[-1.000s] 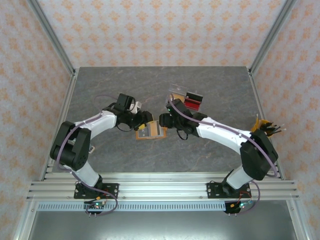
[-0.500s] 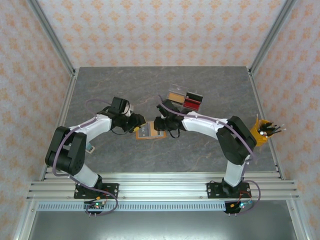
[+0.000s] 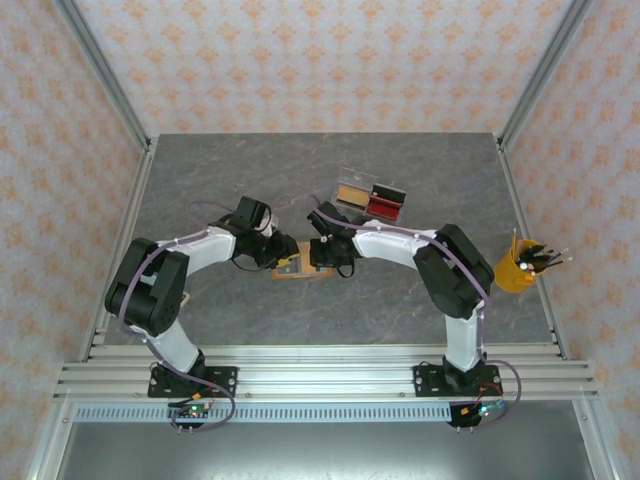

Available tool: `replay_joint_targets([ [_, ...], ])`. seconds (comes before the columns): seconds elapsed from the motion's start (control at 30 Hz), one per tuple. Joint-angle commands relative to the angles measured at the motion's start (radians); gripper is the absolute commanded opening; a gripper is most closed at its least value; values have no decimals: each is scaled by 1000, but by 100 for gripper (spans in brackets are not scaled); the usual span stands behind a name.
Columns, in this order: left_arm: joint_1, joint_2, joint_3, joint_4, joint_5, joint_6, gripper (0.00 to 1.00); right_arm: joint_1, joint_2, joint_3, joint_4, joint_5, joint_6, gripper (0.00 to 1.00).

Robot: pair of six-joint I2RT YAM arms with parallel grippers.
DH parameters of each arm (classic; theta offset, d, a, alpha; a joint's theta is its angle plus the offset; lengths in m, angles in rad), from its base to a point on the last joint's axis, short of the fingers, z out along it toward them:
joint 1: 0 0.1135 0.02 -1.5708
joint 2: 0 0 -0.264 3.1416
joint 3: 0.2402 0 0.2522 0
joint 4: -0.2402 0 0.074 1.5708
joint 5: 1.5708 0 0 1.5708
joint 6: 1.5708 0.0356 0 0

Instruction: Take the credit cards out of the card holder

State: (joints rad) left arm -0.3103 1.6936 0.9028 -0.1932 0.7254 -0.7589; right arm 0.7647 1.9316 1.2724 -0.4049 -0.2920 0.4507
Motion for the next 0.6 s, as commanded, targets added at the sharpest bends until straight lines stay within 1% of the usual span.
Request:
replay_joint_targets([
  [0.0, -19, 35, 40, 8, 21, 27, 31, -2, 26, 30, -49, 27, 17, 24],
  [0.13, -23, 67, 53, 15, 24, 32, 30, -2, 31, 25, -54, 34, 18, 24],
  [0.23, -22, 77, 50, 52, 45, 33, 30, -2, 34, 24, -60, 34, 17, 24],
  [0.37, -21, 77, 55, 22, 14, 81, 31, -2, 39, 22, -64, 36, 15, 24],
  [0.57, -18, 96, 56, 42, 39, 130, 30, -4, 43, 20, -63, 34, 14, 24],
])
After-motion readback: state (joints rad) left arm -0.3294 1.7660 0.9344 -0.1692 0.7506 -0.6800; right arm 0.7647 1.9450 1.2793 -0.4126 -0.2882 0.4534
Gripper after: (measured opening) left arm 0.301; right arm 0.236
